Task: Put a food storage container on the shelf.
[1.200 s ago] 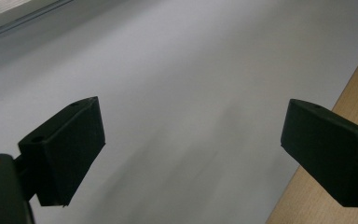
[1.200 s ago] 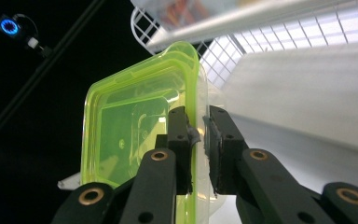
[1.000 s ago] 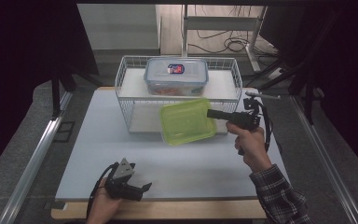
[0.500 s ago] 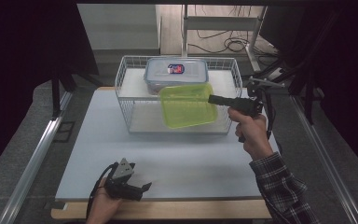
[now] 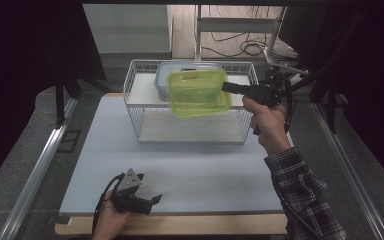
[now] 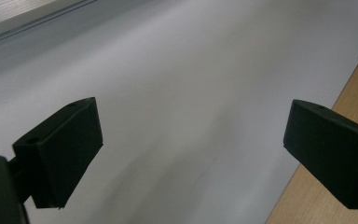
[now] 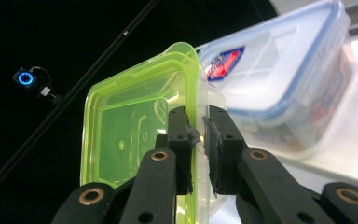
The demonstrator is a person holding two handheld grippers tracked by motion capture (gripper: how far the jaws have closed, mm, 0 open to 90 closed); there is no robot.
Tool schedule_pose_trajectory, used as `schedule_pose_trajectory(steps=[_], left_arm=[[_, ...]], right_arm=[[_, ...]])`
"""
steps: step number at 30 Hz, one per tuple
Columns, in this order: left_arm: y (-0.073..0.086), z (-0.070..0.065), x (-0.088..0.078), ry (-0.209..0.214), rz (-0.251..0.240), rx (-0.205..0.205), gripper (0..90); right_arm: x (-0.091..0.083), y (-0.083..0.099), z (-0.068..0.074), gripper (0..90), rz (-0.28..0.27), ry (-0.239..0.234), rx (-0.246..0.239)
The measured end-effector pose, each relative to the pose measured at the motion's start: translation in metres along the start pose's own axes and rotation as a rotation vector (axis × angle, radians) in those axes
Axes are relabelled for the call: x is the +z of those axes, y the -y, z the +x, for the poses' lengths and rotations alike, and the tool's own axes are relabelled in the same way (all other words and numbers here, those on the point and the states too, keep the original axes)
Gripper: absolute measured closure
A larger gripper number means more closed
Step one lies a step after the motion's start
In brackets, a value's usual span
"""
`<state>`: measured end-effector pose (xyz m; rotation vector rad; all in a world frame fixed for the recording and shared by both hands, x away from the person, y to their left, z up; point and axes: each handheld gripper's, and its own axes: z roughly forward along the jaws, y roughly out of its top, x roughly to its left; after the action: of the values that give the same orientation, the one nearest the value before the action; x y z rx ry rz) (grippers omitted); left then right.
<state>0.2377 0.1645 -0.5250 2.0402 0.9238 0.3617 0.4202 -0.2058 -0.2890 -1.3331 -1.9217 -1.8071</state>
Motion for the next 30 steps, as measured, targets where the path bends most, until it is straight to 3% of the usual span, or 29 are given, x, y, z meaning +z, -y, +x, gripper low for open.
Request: schedule_pose_trajectory(steps=[16, 30], left_arm=[[0.0, 0.0, 0.0, 0.001, 0.004, -0.003, 4.4], [0.0, 0.001, -0.001, 0.001, -0.008, -0.011, 4.3]], right_arm=[[0.012, -0.027, 0.01, 80.4, -0.047, 0.03, -0.002], [0.024, -0.045, 0.014, 80.4, -0.079, 0.091, -0.019]])
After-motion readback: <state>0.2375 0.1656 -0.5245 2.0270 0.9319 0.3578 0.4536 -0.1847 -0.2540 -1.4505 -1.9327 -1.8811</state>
